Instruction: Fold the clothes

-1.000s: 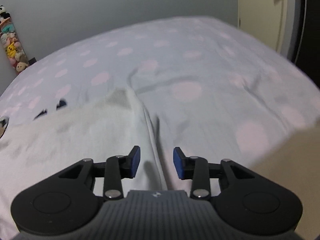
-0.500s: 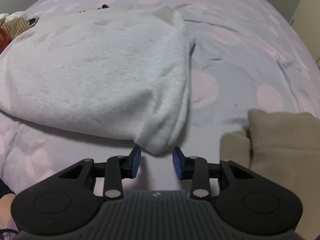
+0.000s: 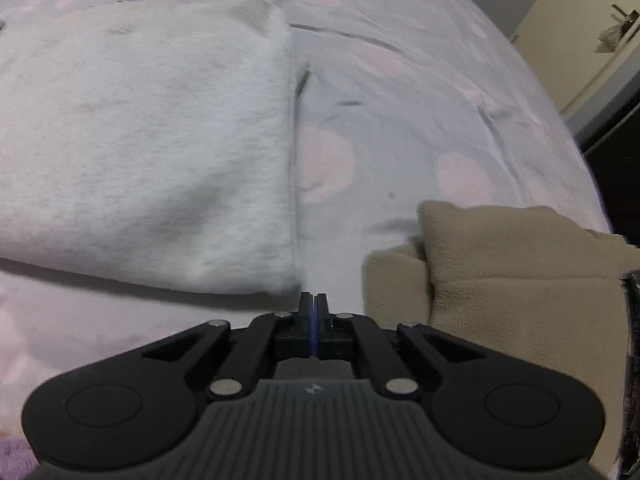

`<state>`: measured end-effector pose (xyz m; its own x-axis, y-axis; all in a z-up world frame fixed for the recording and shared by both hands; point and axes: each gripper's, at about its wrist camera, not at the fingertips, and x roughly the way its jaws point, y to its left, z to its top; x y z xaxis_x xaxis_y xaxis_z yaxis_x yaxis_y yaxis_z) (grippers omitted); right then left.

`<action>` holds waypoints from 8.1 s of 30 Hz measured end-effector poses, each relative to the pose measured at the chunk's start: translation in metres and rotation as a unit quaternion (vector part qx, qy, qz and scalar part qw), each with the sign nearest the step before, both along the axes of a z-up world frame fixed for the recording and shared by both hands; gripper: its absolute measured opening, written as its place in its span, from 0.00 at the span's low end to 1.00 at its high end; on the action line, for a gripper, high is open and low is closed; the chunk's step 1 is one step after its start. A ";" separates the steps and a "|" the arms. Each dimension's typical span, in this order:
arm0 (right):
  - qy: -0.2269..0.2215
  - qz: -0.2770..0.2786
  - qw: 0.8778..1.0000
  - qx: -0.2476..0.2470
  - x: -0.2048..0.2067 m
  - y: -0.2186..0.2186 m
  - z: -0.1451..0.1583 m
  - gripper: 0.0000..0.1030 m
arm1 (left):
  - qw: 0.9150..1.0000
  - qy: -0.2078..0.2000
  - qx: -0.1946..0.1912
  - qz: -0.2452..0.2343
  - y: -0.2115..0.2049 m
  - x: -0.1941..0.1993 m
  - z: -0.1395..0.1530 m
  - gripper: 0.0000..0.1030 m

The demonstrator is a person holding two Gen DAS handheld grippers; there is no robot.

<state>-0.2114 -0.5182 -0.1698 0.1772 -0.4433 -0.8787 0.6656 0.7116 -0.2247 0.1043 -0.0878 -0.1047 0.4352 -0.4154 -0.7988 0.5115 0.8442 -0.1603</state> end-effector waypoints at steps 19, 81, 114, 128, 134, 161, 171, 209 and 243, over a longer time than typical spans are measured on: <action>-0.234 -0.061 0.965 0.105 -0.026 -0.039 0.046 0.48 | 0.999 -0.021 -0.026 -0.011 -0.036 0.029 0.015 0.32; -0.341 0.047 0.898 0.275 0.285 0.103 0.151 0.10 | 0.995 -0.048 -0.085 -0.034 -0.009 0.083 0.042 0.32; -0.358 0.071 0.886 0.286 0.292 0.150 0.134 0.43 | 0.993 -0.041 -0.109 -0.032 0.000 0.064 0.066 0.44; -0.309 0.067 0.931 0.184 0.142 0.156 0.090 0.51 | 0.986 0.039 -0.147 -0.072 -0.033 0.034 0.047 0.60; -0.246 0.095 0.954 0.146 0.114 0.174 0.058 0.58 | 0.990 0.026 -0.111 -0.081 -0.059 0.039 0.038 0.30; -0.214 0.047 0.968 0.126 0.122 0.164 0.005 0.07 | 0.993 0.052 -0.102 -0.005 -0.010 0.053 -0.027 0.10; -0.220 -0.007 0.967 0.131 0.087 0.152 0.014 0.06 | 0.996 0.026 -0.087 0.012 0.013 0.039 -0.008 0.39; -0.279 0.001 0.927 0.249 0.150 0.136 0.009 0.36 | 0.979 0.126 -0.160 0.030 -0.012 0.053 -0.058 0.32; -0.289 -0.015 0.935 0.205 0.054 0.166 0.065 0.40 | 0.986 0.104 -0.118 -0.055 0.015 -0.025 0.009 0.28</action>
